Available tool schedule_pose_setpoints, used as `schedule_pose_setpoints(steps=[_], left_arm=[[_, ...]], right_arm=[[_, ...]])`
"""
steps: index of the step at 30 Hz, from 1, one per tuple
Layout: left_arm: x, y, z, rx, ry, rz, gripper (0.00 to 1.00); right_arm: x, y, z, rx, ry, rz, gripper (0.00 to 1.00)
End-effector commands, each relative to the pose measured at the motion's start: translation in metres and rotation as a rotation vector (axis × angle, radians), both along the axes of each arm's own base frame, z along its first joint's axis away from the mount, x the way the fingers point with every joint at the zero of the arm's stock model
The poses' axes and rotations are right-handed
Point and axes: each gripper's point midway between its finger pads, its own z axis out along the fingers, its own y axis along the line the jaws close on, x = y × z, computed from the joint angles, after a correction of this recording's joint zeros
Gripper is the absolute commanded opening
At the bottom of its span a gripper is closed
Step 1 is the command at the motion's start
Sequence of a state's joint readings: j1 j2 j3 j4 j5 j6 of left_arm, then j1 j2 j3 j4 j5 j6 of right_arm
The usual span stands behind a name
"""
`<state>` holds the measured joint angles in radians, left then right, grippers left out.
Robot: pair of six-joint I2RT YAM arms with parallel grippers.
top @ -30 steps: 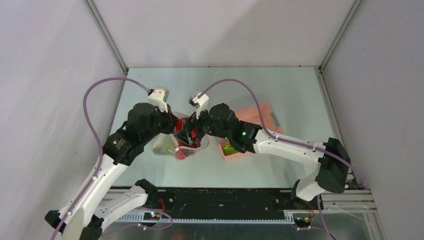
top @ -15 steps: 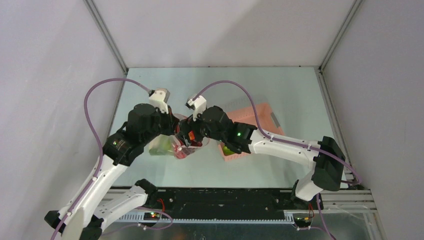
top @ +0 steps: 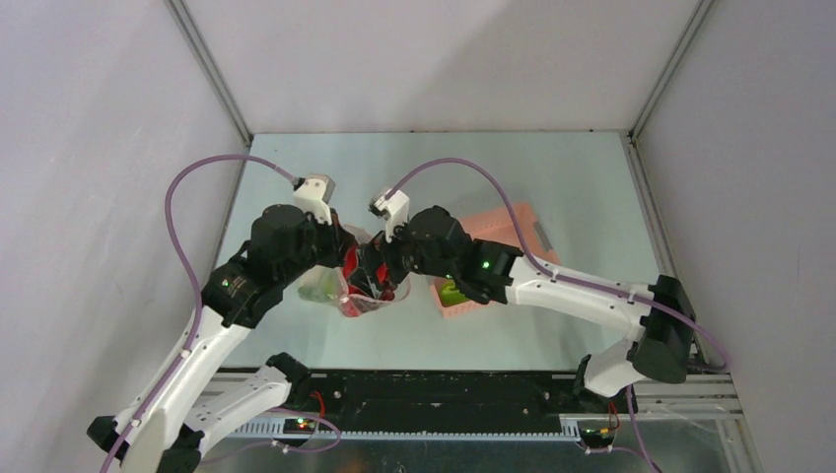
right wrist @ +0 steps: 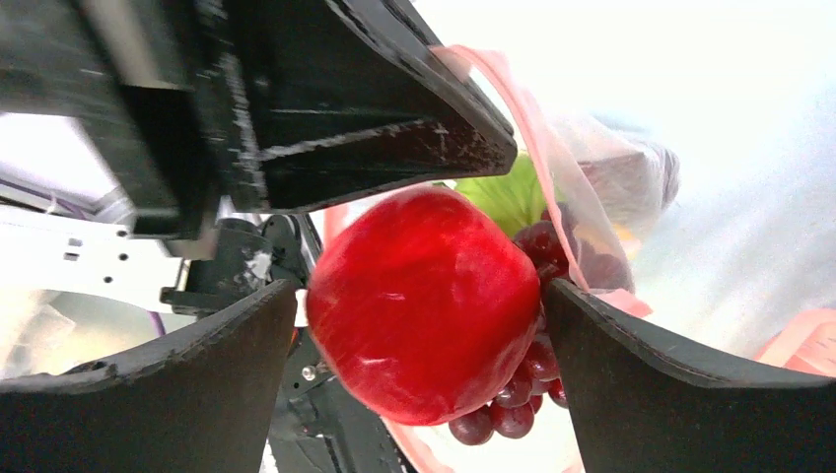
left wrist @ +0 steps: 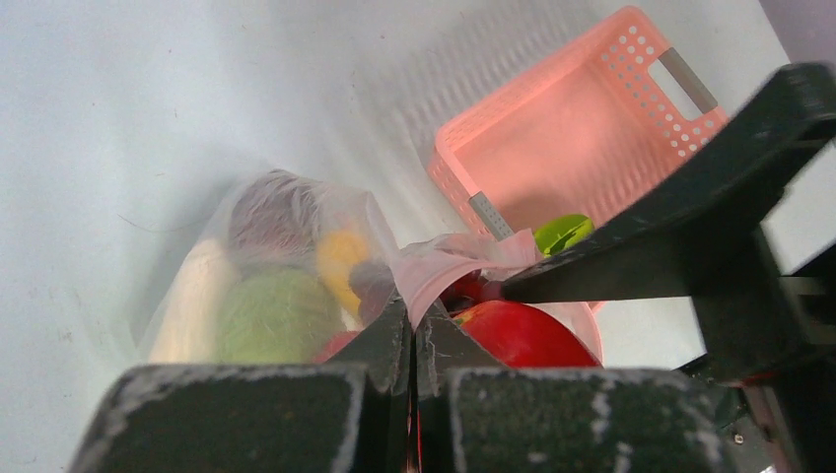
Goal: Place the food in the zip-top bag and seal the zipper
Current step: Place the fake fruit in the zipper food storage bag.
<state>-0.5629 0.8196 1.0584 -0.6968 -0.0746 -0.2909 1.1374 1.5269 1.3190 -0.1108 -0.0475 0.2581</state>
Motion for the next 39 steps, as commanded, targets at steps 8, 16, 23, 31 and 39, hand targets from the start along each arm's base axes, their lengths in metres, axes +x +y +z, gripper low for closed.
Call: schedule_pose_setpoints(steps=[8, 16, 23, 31, 39], left_arm=[[0.005, -0.006, 0.031, -0.085, -0.099, -0.002, 0.0], [0.004, -0.009, 0.032, -0.095, -0.095, -0.022, 0.0], [-0.006, -0.024, 0.037, -0.135, -0.097, -0.125, 0.0], [-0.005, -0.024, 0.035, -0.136, -0.088, -0.115, 0.0], [0.007, -0.003, 0.033, -0.102, -0.096, 0.023, 0.0]], right_arm=[[-0.018, -0.019, 0.045, 0.059, -0.041, 0.019, 0.83], [-0.014, -0.023, 0.006, -0.025, -0.058, -0.087, 0.62], [0.029, 0.0, 0.025, 0.113, -0.117, -0.268, 0.43], [0.039, 0.013, 0.015, 0.083, -0.066, -0.316, 0.42], [0.02, -0.016, 0.046, 0.063, -0.109, -0.234, 0.68]])
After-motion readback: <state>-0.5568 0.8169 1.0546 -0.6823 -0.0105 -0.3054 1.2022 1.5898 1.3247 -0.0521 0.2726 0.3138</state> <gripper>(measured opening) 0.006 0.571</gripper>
